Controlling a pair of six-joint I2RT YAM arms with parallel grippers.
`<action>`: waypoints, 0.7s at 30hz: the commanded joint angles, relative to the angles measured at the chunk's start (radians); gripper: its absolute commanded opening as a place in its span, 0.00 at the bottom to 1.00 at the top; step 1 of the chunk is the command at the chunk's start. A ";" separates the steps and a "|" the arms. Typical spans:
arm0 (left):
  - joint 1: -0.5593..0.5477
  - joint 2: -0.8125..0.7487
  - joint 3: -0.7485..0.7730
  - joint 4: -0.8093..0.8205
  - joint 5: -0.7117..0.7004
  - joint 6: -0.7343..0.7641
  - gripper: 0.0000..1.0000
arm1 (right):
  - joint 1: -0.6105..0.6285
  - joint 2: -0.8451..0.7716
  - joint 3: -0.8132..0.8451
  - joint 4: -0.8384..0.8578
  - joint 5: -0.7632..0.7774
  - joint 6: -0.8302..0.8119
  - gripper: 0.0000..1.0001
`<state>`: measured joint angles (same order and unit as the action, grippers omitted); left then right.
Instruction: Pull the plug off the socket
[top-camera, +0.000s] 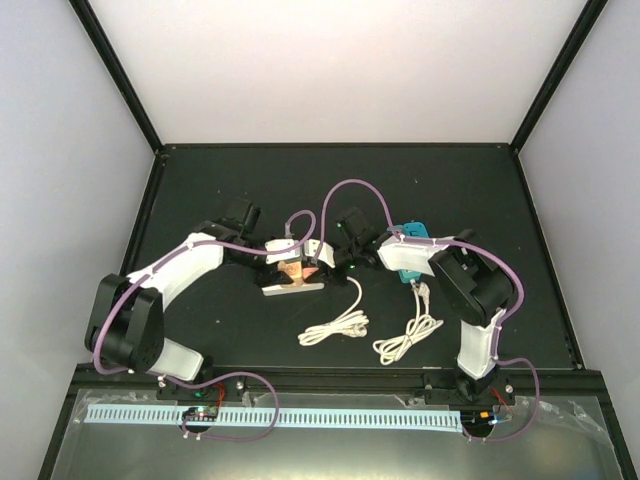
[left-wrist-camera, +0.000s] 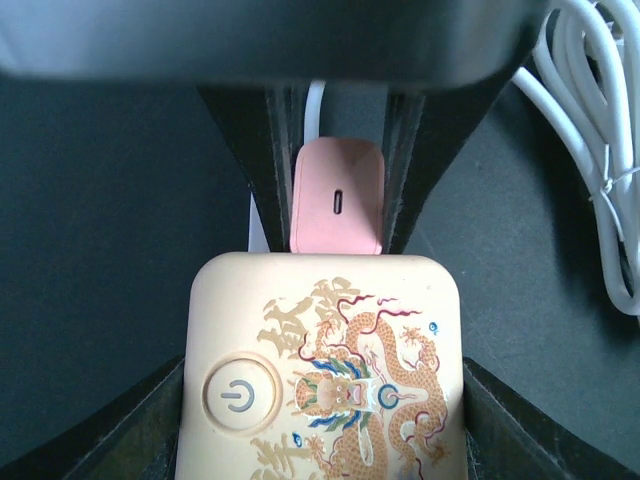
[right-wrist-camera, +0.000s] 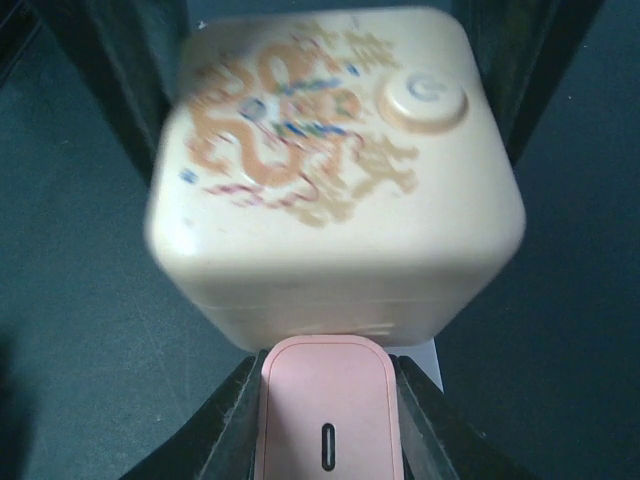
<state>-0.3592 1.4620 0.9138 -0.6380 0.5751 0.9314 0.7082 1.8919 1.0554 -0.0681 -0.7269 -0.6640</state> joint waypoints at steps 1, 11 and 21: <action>-0.015 -0.080 0.014 -0.022 0.116 0.023 0.34 | -0.003 0.067 0.002 -0.048 0.077 -0.010 0.01; 0.017 -0.110 0.031 -0.081 0.051 0.011 0.33 | -0.005 0.055 -0.003 -0.044 0.069 -0.017 0.01; 0.182 -0.049 0.209 -0.170 0.235 -0.121 0.34 | -0.004 0.047 -0.003 -0.040 0.060 -0.008 0.02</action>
<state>-0.2375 1.3865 1.0042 -0.7723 0.6464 0.8970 0.7044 1.9018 1.0668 -0.0689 -0.7330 -0.6674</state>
